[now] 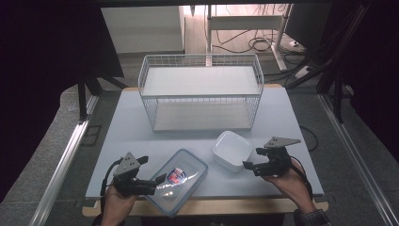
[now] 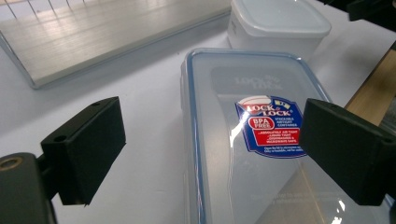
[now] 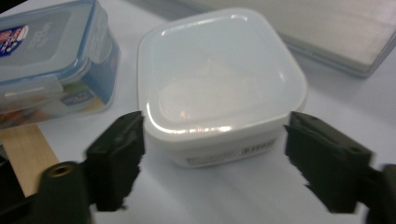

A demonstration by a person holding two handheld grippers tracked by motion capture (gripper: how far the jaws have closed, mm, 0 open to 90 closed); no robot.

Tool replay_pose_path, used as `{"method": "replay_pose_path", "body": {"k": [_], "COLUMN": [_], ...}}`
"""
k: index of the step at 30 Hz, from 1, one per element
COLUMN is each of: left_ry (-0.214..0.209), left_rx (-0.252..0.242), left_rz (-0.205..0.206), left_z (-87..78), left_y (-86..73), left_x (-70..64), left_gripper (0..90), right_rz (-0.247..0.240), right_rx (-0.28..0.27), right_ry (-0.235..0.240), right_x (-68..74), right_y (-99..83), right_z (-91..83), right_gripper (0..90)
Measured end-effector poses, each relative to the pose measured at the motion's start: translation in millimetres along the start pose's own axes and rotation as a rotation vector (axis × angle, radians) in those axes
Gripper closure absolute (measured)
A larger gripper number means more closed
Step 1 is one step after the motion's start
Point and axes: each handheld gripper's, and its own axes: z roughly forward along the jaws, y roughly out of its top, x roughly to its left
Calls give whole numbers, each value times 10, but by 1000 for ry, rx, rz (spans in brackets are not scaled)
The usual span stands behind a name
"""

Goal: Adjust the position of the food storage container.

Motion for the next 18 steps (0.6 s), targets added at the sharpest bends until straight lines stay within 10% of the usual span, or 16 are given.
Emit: {"method": "replay_pose_path", "body": {"k": [5,18], "left_ry": [18,31], "left_rx": [0,10], "left_rz": [1,13], "left_z": [-6,-2], "left_y": [-6,-15], "left_x": [12,8], "left_gripper": [73,70], "right_rz": [-84,-149], "right_rx": [2,38], "right_ry": [2,59], "right_x": [70,150], "right_y": [156,534], "right_z": [-9,407], "right_gripper": [539,898]}}
